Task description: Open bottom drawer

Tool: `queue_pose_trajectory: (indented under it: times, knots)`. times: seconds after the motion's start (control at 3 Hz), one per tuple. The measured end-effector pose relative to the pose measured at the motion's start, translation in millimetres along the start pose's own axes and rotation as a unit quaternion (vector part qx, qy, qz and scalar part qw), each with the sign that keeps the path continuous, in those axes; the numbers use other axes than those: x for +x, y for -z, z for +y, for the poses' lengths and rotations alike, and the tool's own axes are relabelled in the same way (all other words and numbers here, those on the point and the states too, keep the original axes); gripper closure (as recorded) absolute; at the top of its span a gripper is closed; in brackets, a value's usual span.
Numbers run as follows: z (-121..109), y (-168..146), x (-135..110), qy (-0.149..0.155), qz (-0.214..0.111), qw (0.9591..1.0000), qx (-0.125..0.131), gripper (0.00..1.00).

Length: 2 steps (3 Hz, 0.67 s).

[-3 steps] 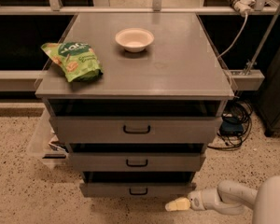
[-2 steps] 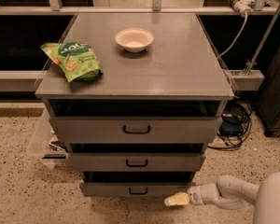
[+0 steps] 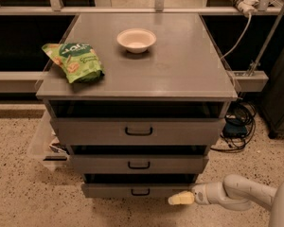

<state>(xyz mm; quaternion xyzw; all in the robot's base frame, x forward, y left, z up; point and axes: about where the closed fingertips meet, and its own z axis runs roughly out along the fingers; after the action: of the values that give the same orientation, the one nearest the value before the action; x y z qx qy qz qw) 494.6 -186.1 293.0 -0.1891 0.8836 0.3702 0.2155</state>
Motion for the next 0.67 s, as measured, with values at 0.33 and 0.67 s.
queue_pose_trajectory:
  times: [0.33,0.67]
  knots:
    - [-2.6,-19.0,5.4,0.009,-0.016,0.9996,-0.023,0.0]
    - [-5.8,-46.2,0.8,0.028,-0.039,0.9974,-0.054,0.0]
